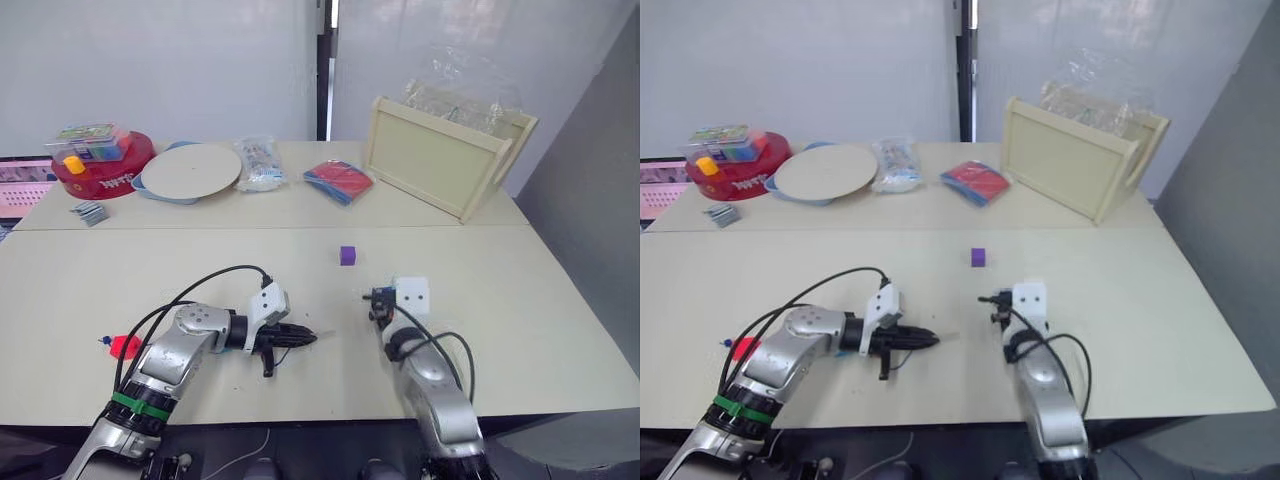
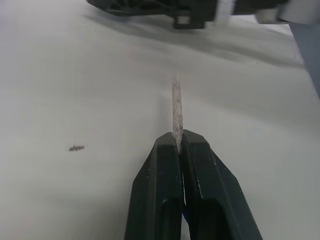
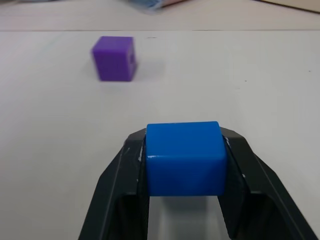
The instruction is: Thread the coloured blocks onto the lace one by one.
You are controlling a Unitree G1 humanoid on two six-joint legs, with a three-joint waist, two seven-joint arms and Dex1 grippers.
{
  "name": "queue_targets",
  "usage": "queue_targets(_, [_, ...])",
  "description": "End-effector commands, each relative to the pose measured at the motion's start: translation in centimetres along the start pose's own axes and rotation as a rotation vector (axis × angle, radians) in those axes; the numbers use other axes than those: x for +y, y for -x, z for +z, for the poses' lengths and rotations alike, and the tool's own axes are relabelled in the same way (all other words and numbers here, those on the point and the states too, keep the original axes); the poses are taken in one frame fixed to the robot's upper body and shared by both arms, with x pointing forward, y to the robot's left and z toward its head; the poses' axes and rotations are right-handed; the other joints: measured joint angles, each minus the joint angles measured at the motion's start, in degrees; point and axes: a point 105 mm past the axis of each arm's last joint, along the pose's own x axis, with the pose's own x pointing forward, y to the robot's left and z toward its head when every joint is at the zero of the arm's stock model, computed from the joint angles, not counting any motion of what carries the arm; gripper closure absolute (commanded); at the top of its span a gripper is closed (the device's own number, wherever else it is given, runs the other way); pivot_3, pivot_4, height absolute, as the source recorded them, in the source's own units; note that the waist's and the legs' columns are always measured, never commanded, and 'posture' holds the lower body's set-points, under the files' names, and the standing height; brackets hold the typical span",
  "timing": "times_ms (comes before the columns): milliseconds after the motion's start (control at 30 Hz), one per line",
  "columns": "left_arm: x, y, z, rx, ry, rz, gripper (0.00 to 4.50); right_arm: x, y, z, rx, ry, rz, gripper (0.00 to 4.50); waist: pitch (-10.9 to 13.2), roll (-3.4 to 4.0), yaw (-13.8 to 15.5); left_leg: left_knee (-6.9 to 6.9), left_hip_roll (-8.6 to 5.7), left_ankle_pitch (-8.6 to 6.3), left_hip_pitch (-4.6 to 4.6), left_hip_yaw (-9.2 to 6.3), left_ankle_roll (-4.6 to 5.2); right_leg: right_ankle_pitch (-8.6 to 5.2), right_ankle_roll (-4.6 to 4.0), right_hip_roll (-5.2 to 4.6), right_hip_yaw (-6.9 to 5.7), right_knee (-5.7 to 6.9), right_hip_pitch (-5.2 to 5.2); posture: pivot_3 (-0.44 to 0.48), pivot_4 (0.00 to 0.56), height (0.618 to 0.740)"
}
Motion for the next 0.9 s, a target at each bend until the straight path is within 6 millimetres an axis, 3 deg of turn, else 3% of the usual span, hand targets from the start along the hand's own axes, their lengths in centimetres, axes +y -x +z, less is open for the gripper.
queue_targets(33, [0.0, -0.1, 0.8, -0.021, -0.034, -0.008, 4.5, 2.2, 2.1, 1.4, -0.062, 0.033, 0.131, 3.27, 0.0, 0.0, -0.2, -0.02, 0.01, 0.0, 0.03, 0.0, 0.0, 0.0, 0.0, 0.01, 0.01, 0.0, 0.0, 0.0, 0.15, 0.74])
queue_targets(133, [0.0, -0.4, 0.8, -0.02, -0.035, -0.016, 4.5, 2.2, 2.8, -0.5, 0.013, 0.041, 0.129, 3.27, 0.0, -0.01, -0.2, -0.04, 0.01, 0.0, 0.11, 0.0, 0.0, 0.0, 0.0, 0.01, 0.01, 0.02, 0.04, 0.0, 0.15, 0.74])
queue_targets(400, [-0.2, -0.4, 0.9, -0.018, -0.041, -0.02, 4.5, 2.8, 3.2, -2.3, 0.114, -0.062, 0.141, 3.27, 0.0, -0.02, 0.0, -0.04, 0.0, 0.0, 0.1, 0.0, 0.0, 0.0, 0.0, -0.01, 0.01, 0.01, 0.07, 0.0, 0.15, 0.74])
queue_targets(467, [-0.3, -0.3, 0.8, -0.016, -0.04, -0.022, 4.5, 2.5, 3.1, -1.4, 0.074, -0.059, 0.139, 2.23, 0.0, -0.02, 0.0, -0.04, 0.0, 0.0, 0.11, 0.0, 0.0, 0.0, 0.0, -0.01, 0.0, 0.01, 0.07, 0.0, 0.15, 0.74])
queue_targets(667, [-0.2, -0.2, 0.7, -0.007, -0.037, -0.022, 4.5, 1.1, 2.8, 2.2, -0.019, 0.03, 0.276, 0.19, 0.0, -0.03, 0.1, -0.02, -0.03, 0.0, 0.08, 0.01, 0.0, 0.0, 0.0, -0.03, 0.01, 0.0, 0.07, 0.0, 0.15, 0.74])
queue_targets(900, [-0.1, -0.7, 0.8, -0.011, -0.039, -0.028, 4.5, 1.0, 2.9, 4.6, 0.07, 0.166, 0.773, 0.04, 0.0, -0.03, 0.1, 0.0, -0.04, 0.0, 0.11, 0.01, 0.0, 0.0, 0.0, -0.02, 0.0, -0.02, 0.1, 0.0, 0.15, 0.74])
